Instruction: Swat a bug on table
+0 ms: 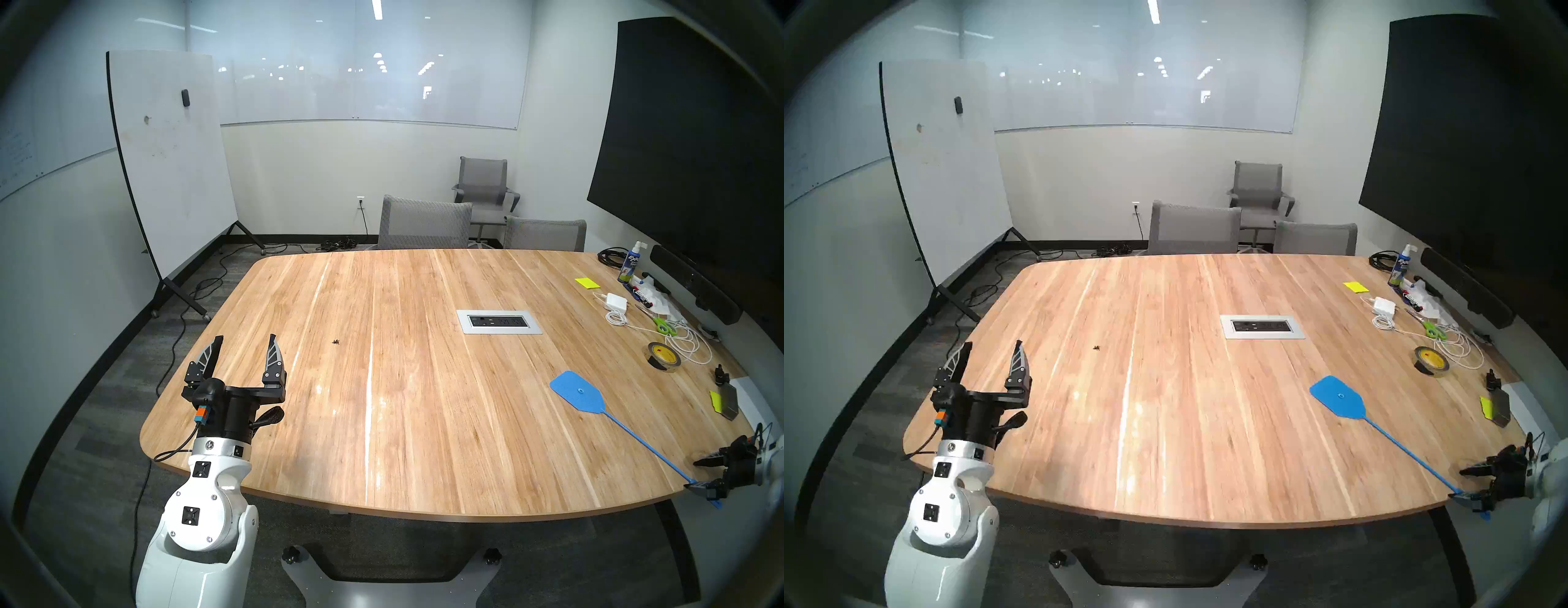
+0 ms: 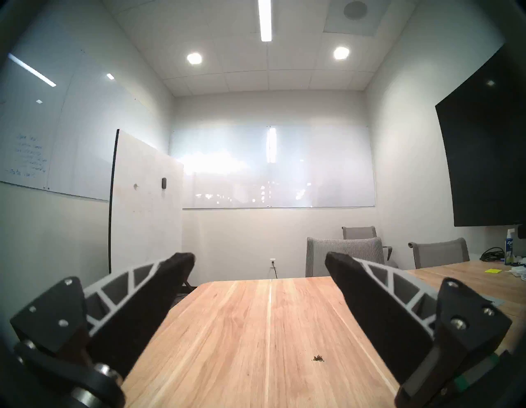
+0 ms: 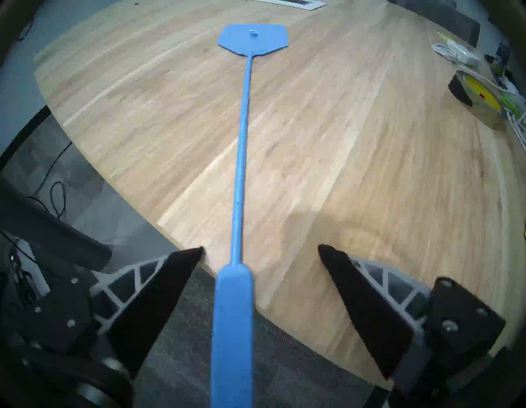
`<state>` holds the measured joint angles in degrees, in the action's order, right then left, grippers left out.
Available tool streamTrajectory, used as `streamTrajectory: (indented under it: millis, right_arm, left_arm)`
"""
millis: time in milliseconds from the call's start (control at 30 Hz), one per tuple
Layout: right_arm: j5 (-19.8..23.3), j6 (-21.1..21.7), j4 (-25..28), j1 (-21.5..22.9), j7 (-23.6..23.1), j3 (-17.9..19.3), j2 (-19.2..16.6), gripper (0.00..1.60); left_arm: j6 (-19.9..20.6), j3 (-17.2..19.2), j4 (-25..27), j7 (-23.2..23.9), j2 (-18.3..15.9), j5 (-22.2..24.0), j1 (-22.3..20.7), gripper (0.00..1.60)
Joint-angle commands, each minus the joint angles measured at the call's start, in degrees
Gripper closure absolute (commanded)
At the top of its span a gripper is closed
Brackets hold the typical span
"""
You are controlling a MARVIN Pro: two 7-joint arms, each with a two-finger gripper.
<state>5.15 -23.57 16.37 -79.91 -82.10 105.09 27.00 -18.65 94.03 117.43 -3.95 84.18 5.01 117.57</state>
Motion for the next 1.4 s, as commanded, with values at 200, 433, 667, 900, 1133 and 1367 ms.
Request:
streamTrajectory:
  millis: [200,433,667,900,1133,1367]
  right_arm:
    - [0.73,-1.23,0.35,-2.63,-2.2,1.6,-4.05,0.0]
    - [0.69,-1.6,0.14,-4.24,-1.8,2.23,-4.75,0.0]
    - [0.64,-1.67,-0.36,-6.0,-1.84,2.65,-5.0,0.0]
    - [0.78,-1.99,-0.83,-7.36,-1.74,3.19,-5.5,0.0]
    - [0.89,-2.32,-1.36,-8.51,-1.66,3.73,-6.02,0.0]
    - [1.15,-2.6,-1.67,-9.46,-1.58,4.39,-6.55,0.0]
  left_arm:
    - [-0.32,-0.06,0.99,0.07,-0.02,-0.05,0.0,0.0]
    - [-0.32,-0.06,0.94,0.07,-0.02,-0.05,-0.03,0.0]
    - [-0.31,-0.06,0.9,0.07,-0.01,-0.05,-0.05,0.0]
    - [-0.31,-0.06,0.83,0.07,0.0,-0.05,-0.09,0.0]
    - [-0.31,-0.05,0.76,0.07,0.01,-0.05,-0.14,0.0]
    - [-0.32,-0.06,0.7,0.07,0.01,-0.05,-0.18,0.0]
